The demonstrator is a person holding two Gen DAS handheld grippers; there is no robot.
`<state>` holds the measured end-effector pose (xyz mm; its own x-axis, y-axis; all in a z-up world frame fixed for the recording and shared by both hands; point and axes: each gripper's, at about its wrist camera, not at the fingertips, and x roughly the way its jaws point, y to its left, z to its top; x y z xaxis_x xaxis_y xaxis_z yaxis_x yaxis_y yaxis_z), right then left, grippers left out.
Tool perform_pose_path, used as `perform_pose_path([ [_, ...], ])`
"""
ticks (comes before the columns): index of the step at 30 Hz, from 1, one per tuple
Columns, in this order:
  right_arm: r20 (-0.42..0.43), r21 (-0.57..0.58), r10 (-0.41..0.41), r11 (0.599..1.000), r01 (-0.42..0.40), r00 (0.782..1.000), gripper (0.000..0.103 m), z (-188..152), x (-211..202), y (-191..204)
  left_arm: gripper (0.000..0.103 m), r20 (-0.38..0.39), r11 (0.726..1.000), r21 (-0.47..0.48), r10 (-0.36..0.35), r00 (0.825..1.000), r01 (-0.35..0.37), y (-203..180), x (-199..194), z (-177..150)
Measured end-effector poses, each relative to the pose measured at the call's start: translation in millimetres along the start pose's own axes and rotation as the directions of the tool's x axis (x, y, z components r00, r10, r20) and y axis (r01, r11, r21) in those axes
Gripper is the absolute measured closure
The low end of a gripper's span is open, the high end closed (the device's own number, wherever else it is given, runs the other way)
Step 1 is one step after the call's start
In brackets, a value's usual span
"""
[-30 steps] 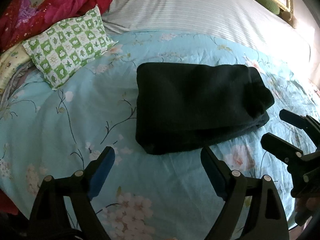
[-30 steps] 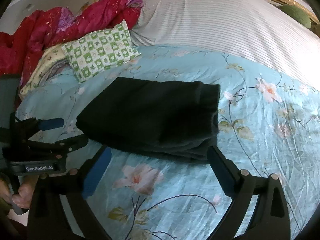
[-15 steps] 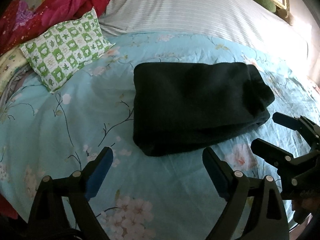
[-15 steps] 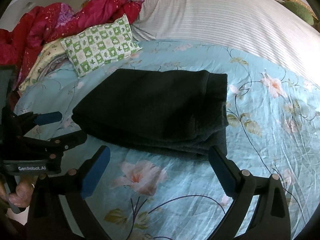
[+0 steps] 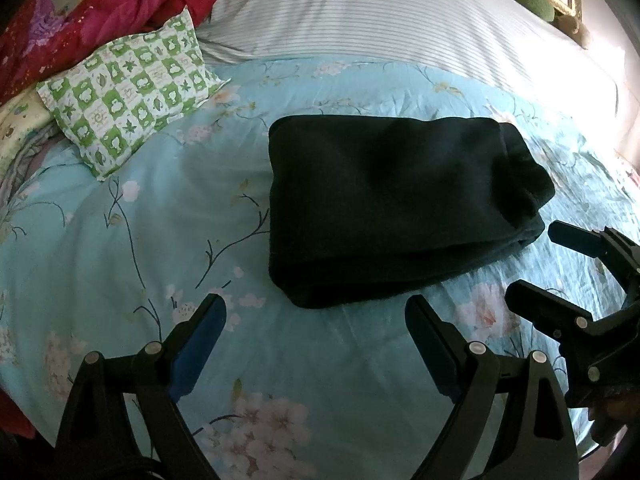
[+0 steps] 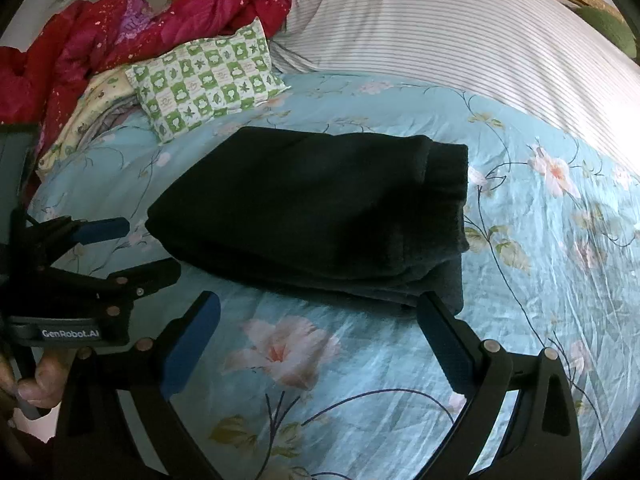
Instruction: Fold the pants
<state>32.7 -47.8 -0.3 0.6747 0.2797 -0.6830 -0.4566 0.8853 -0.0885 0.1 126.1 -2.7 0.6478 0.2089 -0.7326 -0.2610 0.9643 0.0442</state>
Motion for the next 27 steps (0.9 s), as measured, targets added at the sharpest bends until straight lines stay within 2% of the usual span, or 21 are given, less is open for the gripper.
perform_pose_path([
  [27,0.015,0.014,-0.007,1.0,0.007,1.0,0.004,4.5,-7.3,-2.9,0.011,0.023,1.0,0.022,0.011,1.0,-0.011,-7.3,-9.6,-2.5],
])
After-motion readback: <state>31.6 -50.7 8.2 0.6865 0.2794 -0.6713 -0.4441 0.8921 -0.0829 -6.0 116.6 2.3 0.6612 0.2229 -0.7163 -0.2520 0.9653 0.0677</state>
